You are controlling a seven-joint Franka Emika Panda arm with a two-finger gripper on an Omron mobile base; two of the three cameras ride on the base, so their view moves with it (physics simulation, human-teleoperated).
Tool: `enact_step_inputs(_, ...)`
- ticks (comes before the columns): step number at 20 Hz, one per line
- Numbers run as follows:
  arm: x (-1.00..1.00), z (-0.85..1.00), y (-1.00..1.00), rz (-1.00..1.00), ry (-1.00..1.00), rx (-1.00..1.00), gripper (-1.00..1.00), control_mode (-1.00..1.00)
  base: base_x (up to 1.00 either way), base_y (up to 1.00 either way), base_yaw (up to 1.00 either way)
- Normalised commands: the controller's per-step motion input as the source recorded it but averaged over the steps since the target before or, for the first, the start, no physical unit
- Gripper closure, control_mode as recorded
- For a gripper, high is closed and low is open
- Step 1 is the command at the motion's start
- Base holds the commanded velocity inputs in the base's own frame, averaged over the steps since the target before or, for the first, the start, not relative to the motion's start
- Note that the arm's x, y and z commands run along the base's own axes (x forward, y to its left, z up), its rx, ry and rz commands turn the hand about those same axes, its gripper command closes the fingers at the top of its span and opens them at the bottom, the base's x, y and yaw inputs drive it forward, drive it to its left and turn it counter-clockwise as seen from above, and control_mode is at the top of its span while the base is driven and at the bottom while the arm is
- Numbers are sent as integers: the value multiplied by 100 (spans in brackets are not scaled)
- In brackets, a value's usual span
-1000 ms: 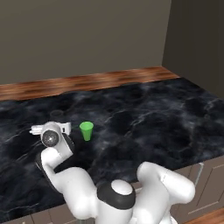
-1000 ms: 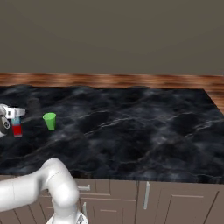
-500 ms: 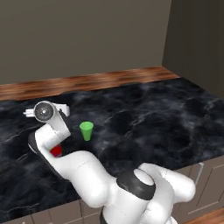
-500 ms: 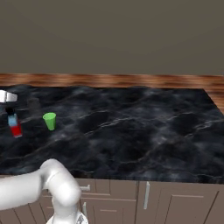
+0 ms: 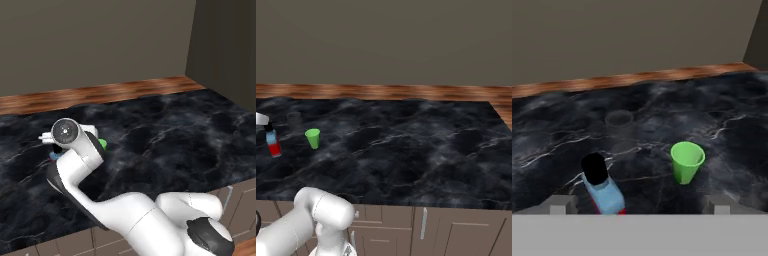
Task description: Open the cabinet directly in front. Then move the liquor and the cup to the dining counter with the jar on it.
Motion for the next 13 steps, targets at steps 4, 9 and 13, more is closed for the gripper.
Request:
enact_step_inputs(4, -100, 0, -100, 0, 1, 3, -100, -100, 0, 0, 0)
enact_step_inputs(9, -100, 0, -100, 0, 5, 6, -100, -100, 0, 0, 0)
enact_step_inputs(13, -100, 0, -100, 0, 4, 9, -100, -100, 0, 0, 0)
